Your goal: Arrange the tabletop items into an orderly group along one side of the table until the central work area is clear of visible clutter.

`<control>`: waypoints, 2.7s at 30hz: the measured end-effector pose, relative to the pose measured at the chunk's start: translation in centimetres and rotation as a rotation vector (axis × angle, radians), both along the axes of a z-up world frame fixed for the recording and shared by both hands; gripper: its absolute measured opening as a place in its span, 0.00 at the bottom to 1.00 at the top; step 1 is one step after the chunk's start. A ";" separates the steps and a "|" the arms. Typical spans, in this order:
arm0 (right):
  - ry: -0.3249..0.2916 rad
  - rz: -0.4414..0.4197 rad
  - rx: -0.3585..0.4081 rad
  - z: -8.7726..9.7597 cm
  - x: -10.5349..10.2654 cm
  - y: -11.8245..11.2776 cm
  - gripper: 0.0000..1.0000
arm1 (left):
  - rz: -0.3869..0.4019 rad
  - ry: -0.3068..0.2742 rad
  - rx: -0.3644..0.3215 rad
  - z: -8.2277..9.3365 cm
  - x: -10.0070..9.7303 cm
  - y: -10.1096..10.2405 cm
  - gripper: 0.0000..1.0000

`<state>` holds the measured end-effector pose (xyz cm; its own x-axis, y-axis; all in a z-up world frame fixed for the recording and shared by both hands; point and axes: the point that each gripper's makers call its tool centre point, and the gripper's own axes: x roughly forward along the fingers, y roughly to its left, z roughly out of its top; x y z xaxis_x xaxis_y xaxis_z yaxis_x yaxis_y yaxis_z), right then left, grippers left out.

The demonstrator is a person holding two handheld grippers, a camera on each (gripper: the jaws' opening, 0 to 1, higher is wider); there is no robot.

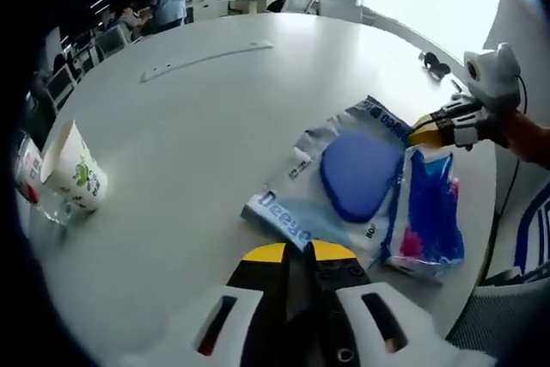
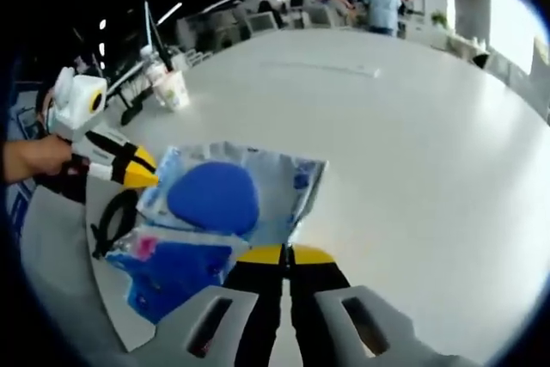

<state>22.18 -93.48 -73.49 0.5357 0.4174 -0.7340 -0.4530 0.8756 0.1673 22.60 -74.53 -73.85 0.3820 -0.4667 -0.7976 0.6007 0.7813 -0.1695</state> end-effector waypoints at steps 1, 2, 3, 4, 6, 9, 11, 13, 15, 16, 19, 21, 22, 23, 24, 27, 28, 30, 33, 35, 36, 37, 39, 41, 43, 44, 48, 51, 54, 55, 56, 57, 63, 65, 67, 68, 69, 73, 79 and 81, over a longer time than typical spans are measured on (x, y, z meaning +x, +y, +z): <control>0.000 0.003 -0.001 0.0 0.0 0.0 0.00 | 0.003 0.002 -0.001 0.1 0.1 0.0 0.05; 0.001 0.002 0.001 0.1 0.1 0.0 0.00 | 0.003 0.003 -0.002 0.1 0.2 0.0 0.05; 0.001 -0.001 0.007 0.2 0.2 0.0 0.00 | 0.005 0.007 -0.003 0.1 0.3 0.0 0.04; 0.001 -0.004 0.010 0.2 0.3 0.0 0.00 | 0.017 0.009 -0.013 0.3 0.5 -0.1 0.03; -0.005 -0.005 0.012 0.4 0.4 0.0 0.00 | 0.029 0.014 -0.026 0.5 0.8 -0.1 0.02; -0.009 -0.011 0.019 0.6 0.5 0.1 0.00 | 0.031 0.014 -0.033 0.8 1.2 -0.3 0.00; -0.015 -0.022 0.031 0.8 0.8 0.2 0.00 | 0.026 0.000 -0.033 1.3 1.8 -0.4 0.00; -0.021 -0.031 0.045 1.1 1.0 0.3 0.00 | 0.019 -0.007 -0.030 1.5 2.2 -0.3 0.00; -0.030 -0.032 0.047 1.3 1.4 0.4 0.00 | 0.016 -0.020 -0.027 1.8 2.6 -0.2 0.00; -0.033 -0.031 0.046 1.4 1.4 0.5 0.00 | 0.017 -0.027 -0.031 2.0 2.8 -0.1 0.00; -0.054 -0.033 0.051 1.9 2.0 0.7 0.00 | 0.018 -0.048 -0.033 2.4 3.5 0.1 0.00; -0.065 -0.033 0.052 2.2 2.4 0.9 0.00 | 0.018 -0.053 -0.035 2.6 3.9 0.3 0.00; -0.074 -0.031 0.049 2.4 2.6 1.0 0.00 | 0.018 -0.063 -0.037 2.9 4.1 0.3 0.00; -0.079 -0.029 0.048 2.5 2.8 1.0 0.00 | 0.019 -0.072 -0.036 3.1 4.3 0.4 0.00; -0.082 -0.028 0.048 2.5 2.9 1.1 0.00 | 0.020 -0.075 -0.036 3.1 4.5 0.5 0.00; -0.097 -0.023 0.043 2.9 3.3 1.3 0.00 | 0.019 -0.097 -0.033 3.4 4.9 0.6 0.00; -0.097 -0.024 0.043 3.0 3.4 1.4 0.00 | 0.018 -0.100 -0.032 3.5 4.9 0.6 0.00; -0.099 -0.018 0.036 3.1 3.3 1.4 0.00 | 0.009 -0.106 -0.030 3.7 4.9 0.5 0.00; -0.089 0.001 0.017 3.1 2.8 1.3 0.00 | -0.030 -0.108 -0.010 3.4 4.2 0.1 0.00; -0.068 0.006 0.007 2.8 2.0 0.9 0.00 | -0.050 -0.109 -0.007 3.4 3.5 -0.3 0.00; -0.067 0.006 0.006 2.8 1.8 0.7 0.00 | -0.064 -0.119 -0.001 3.5 3.3 -0.4 0.00; -0.064 0.005 0.006 2.8 1.5 0.5 0.00 | -0.077 -0.132 0.003 3.6 3.2 -0.6 0.00; -0.062 0.003 0.008 2.8 1.2 0.3 0.00 | -0.104 -0.176 0.012 4.2 3.2 -0.9 0.00; -0.068 0.001 0.005 2.9 1.2 0.1 0.00 | -0.107 -0.188 0.003 4.4 3.2 -1.2 0.00; -0.079 0.000 0.006 3.0 1.4 -0.1 0.00 | -0.111 -0.207 0.003 4.6 3.4 -1.2 0.00; -0.082 0.001 0.006 3.1 1.5 0.0 0.00 | -0.108 -0.208 0.004 4.6 3.5 -1.2 0.00; -0.102 0.013 -0.007 3.3 1.9 0.1 0.00 | -0.105 -0.229 0.010 4.8 3.9 -1.2 0.00; -0.111 0.017 -0.007 3.4 2.3 0.2 0.00 | -0.102 -0.236 0.017 4.8 4.3 -1.1 0.00; -0.120 0.013 0.004 3.5 2.7 0.4 0.00 | -0.093 -0.247 0.026 4.7 4.8 -0.8 0.00; -0.119 0.009 0.011 3.5 2.8 0.7 0.00 | -0.090 -0.250 0.031 4.5 4.9 -0.6 0.00; -0.120 0.007 0.015 3.5 2.9 0.8 0.00 | -0.085 -0.247 0.037 4.4 5.0 -0.5 0.00; -0.122 0.007 0.015 3.6 2.9 1.0 0.00 | -0.079 -0.257 0.039 4.5 5.1 -0.4 0.00; -0.131 -0.002 0.039 4.2 3.1 1.9 0.00 | -0.075 -0.274 0.054 4.9 5.4 0.3 0.00; -0.130 0.000 0.049 4.3 3.1 2.3 0.00 | -0.068 -0.275 0.058 5.0 5.7 0.8 0.00; -0.125 0.001 0.056 4.4 3.1 2.9 0.00 | -0.065 -0.276 0.062 5.2 5.9 1.3 0.00; -0.126 0.004 0.058 4.5 3.1 3.1 0.00 | -0.062 -0.276 0.062 5.2 6.0 1.5 0.00; -0.130 0.007 0.059 4.7 3.1 3.4 0.00 | -0.057 -0.274 0.062 5.3 6.1 1.8 0.00; -0.134 0.009 0.067 5.0 3.3 4.4 0.00 | -0.052 -0.280 0.072 5.7 6.5 2.6 0.00; -0.142 0.019 0.071 5.3 3.6 5.7 0.00 | -0.046 -0.287 0.088 6.0 7.0 4.1 0.00; -0.146 0.019 0.067 5.4 3.8 6.3 0.00 | -0.042 -0.288 0.089 6.1 7.2 4.5 0.00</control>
